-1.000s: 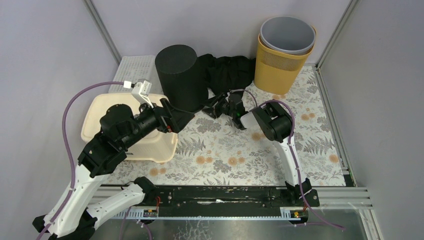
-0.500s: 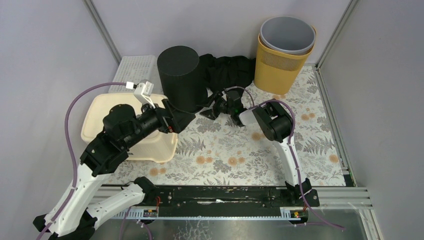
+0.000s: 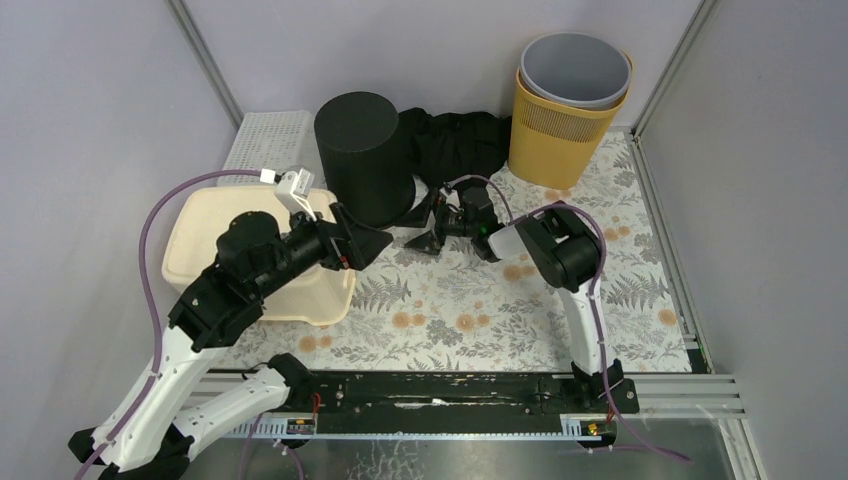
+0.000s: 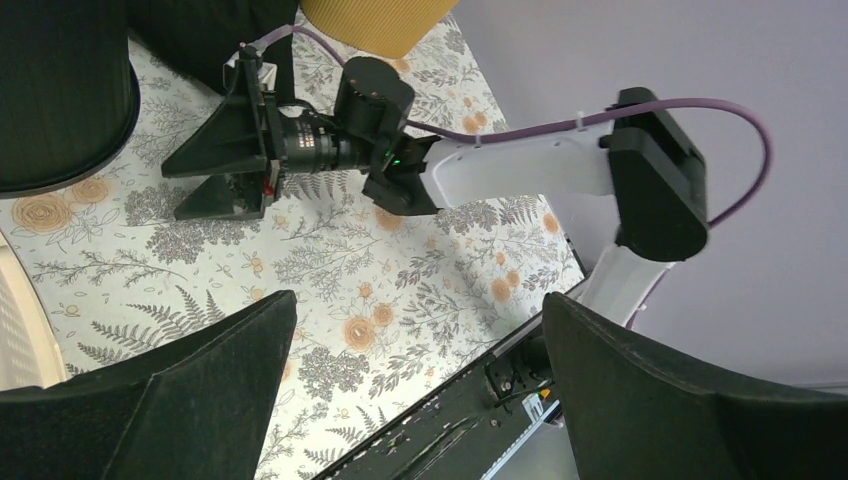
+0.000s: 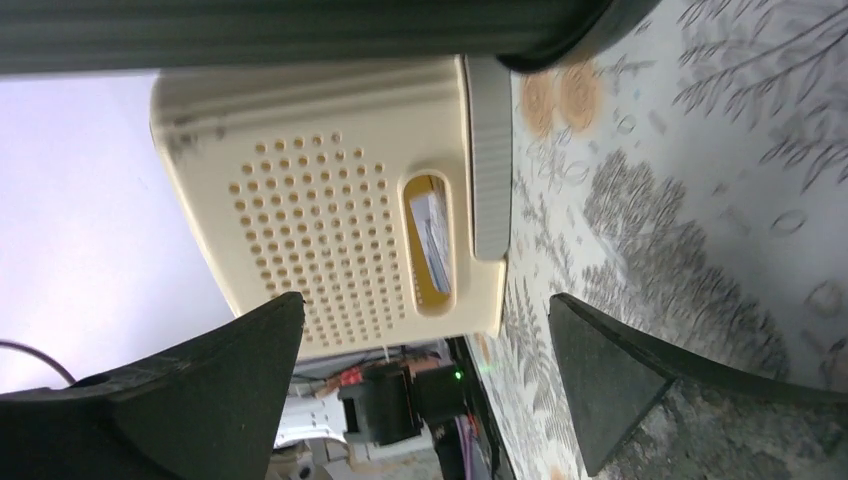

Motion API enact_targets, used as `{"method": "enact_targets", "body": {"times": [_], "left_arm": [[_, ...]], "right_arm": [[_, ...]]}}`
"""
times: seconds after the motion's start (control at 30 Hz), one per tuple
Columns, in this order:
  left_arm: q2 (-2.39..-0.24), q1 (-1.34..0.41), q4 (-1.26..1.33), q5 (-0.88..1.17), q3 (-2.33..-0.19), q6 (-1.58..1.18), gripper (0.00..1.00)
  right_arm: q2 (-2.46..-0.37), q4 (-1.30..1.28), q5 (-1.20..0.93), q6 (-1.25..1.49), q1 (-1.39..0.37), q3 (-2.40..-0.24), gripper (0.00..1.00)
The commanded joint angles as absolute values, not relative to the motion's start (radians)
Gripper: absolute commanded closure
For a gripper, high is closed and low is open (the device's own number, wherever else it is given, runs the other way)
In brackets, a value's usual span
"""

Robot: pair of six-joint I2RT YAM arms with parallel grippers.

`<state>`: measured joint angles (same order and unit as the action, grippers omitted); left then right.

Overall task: Turn the large container upside down
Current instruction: Turn the container upside down at the center of the board, then move the container to the center of the board.

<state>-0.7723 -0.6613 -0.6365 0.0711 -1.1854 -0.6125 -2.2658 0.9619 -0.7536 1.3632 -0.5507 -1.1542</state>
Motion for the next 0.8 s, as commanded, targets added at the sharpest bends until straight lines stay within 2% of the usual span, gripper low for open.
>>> {"method": "enact_targets", "body": {"times": [0.0,0.4,0.6,0.77], "left_arm": [[-0.767,-0.667,-0.551,0.078,-1.15,-0.62,0.0],[-0.809,-0.667,-0.494,0.077,-1.015,-0.649,0.0],[-0.83,-0.667,-0.418,0.107,-0.912,-0.684,0.0],[-0.877,-0.667,-0.332,0.133,-0.8,-0.706,0.0]], "right_arm": [[-2.115,0.88,-0.83,1.211,-0.547,-1.106,0.0],[-1.81,0.249,-0.65,0.714,-0.547,-1.025,0.01],[-1.633,0.039,-0.484,0.567,-0.548,-0.949,0.0],[-1.507,-0.032,-0.39,0.508,-0.548,-0.848,0.0]]}}
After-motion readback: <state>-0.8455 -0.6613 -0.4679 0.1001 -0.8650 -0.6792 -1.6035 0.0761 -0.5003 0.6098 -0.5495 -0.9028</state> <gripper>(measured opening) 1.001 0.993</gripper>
